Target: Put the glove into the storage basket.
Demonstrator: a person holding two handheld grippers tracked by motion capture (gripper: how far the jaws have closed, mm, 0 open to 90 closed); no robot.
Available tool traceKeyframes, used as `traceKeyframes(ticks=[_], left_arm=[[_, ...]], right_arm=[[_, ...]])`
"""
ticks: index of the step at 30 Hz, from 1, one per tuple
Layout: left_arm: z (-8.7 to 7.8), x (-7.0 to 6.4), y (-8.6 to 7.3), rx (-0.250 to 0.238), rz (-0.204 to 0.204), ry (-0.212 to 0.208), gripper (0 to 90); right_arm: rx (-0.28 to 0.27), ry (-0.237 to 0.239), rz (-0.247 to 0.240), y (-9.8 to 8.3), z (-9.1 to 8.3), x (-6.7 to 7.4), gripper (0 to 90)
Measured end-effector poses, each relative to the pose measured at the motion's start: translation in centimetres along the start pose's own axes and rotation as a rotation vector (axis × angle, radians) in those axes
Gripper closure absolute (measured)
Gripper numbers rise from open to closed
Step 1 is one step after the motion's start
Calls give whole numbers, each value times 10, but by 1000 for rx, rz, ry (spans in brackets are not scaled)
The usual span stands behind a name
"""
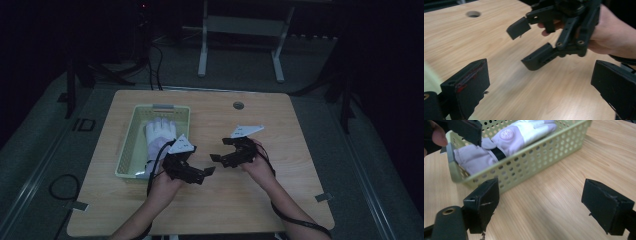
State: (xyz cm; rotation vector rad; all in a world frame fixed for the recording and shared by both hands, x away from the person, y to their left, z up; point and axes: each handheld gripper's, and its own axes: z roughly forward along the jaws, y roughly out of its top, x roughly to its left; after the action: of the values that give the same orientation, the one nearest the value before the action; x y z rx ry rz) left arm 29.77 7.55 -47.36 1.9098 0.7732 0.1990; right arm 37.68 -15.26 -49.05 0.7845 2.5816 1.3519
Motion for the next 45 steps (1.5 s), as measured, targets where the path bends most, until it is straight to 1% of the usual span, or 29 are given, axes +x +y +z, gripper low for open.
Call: traceKeyframes(ticks=[2,3,6,7,8,10,12,13,16,17,18,20,22,23,24,25,29,30,32,33,35,37,39,40,41,42,43,44,45], left_arm=[[7,-6,-1,3,9,-21,22],[12,-9,-1,6,14,-38,22],[22,-15,-4,14,16,-74,22],[26,-18,-5,15,27,-91,22],[29,-19,-6,17,34,-97,22],[36,-24,-9,20,51,-98,22],[44,-28,-11,37,52,-114,22],[48,-30,-13,36,50,-128,22],[57,-34,-17,65,60,-139,22],[57,-34,-17,65,60,-139,22],[63,-36,-20,87,67,-138,22],[69,-38,-23,102,76,-123,22],[75,-38,-26,118,71,-129,22],[78,-39,-28,123,71,-132,22],[78,-39,-28,123,71,-132,22],[82,-39,-29,134,79,-129,22],[89,-40,-34,134,75,-142,22],[90,-41,-36,127,81,-141,22],[93,-44,-40,135,101,-121,22],[94,-45,-42,139,106,-120,22],[96,-48,-47,144,107,-127,22],[98,-50,-51,149,122,-123,22],[98,-51,-54,155,122,-128,22],[98,-52,-55,165,130,-109,22],[98,-54,-57,167,146,-76,22],[97,-55,-58,162,158,-53,22],[97,-55,-60,163,165,-49,22],[97,-56,-61,168,170,-45,22],[97,-56,-63,176,179,-37,22]], right_arm=[[0,-10,0,-7,-7,-3,148],[-1,-13,4,-9,-10,-5,148],[-4,-28,7,-20,-21,-10,148],[-3,-34,9,-23,-24,-11,148],[2,-41,9,-27,-27,-13,146],[3,-47,16,-34,-32,-15,142],[2,-50,15,-41,-37,-18,142],[4,-53,14,-43,-39,-20,142],[9,-61,12,-55,-45,-24,142],[14,-63,16,-59,-47,-25,142],[21,-64,23,-63,-49,-26,141],[22,-64,24,-71,-53,-30,139],[29,-63,28,-78,-56,-35,139],[33,-70,28,-81,-58,-37,139],[33,-70,28,-81,-58,-37,139],[40,-73,31,-85,-60,-39,139],[55,-88,35,-98,-68,-43,140],[60,-86,39,-102,-69,-44,140],[72,-86,43,-108,-72,-45,140],[78,-85,43,-111,-74,-45,141],[81,-88,37,-117,-77,-44,143],[77,-80,49,-123,-81,-45,143],[68,-95,41,-128,-86,-46,143],[61,-101,33,-130,-88,-46,143],[55,-106,27,-133,-91,-46,144],[56,-98,32,-135,-93,-47,144],[58,-84,32,-137,-95,-48,144],[64,-83,33,-140,-97,-49,144],[66,-95,23,-142,-98,-50,144]])
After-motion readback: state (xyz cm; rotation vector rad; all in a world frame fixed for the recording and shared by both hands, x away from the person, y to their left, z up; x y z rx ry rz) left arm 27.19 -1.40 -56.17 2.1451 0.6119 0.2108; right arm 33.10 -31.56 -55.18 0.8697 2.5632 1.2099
